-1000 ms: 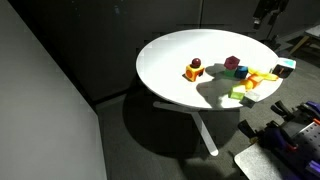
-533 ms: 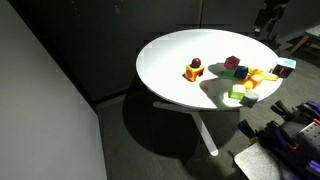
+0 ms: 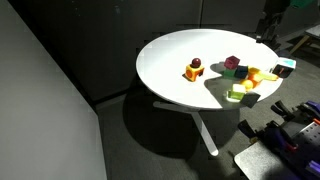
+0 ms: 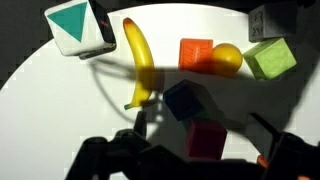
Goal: Put the blue block on top of the pink block
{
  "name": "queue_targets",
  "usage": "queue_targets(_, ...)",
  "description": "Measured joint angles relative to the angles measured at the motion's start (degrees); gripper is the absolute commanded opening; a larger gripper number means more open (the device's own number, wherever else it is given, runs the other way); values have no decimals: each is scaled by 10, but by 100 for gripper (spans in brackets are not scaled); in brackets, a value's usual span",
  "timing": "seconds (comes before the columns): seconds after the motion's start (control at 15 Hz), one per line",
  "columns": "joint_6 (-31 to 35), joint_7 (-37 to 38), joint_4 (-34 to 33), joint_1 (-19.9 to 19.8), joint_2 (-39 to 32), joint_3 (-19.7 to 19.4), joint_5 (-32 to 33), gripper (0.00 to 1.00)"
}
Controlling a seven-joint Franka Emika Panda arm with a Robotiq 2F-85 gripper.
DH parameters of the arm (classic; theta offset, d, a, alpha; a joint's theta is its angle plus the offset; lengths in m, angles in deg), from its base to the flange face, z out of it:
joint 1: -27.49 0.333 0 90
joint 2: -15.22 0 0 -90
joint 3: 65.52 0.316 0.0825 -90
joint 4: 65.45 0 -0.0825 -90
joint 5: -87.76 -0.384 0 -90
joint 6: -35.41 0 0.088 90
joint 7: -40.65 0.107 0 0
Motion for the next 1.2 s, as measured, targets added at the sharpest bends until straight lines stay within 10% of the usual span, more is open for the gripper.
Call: queue_targets(1.2, 40, -18, 16, -2, -25, 0, 0, 100)
